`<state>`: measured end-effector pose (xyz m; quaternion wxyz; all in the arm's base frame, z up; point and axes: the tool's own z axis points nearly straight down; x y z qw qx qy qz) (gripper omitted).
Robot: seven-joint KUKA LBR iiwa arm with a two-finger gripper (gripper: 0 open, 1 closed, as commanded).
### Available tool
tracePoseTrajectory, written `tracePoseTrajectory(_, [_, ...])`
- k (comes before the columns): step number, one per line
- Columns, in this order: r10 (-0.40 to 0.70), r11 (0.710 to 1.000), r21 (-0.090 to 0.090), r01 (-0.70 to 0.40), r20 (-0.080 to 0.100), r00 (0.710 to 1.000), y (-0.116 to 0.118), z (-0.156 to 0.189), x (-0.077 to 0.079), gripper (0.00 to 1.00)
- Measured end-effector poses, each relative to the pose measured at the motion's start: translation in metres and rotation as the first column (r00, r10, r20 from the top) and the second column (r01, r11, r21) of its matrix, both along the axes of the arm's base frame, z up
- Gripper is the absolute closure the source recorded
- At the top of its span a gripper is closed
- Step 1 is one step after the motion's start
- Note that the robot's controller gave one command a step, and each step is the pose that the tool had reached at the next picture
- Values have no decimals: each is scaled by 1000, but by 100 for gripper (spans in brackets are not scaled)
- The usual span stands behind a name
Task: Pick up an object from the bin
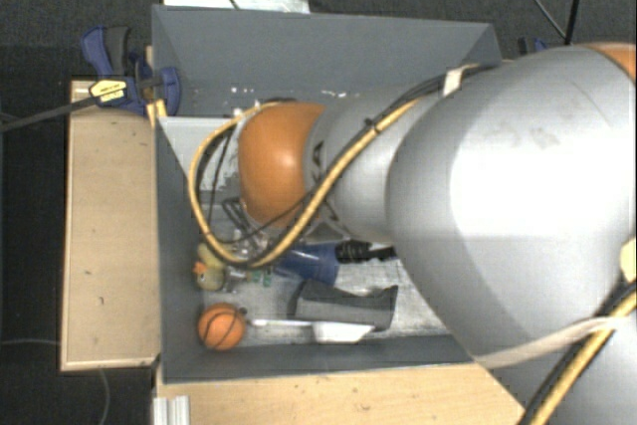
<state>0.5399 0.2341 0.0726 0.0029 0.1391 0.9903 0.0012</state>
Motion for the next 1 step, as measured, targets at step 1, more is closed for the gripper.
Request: tracePoseTrajectory(1, [57, 998, -2, -57, -8, 998, 13, 202, -9, 100])
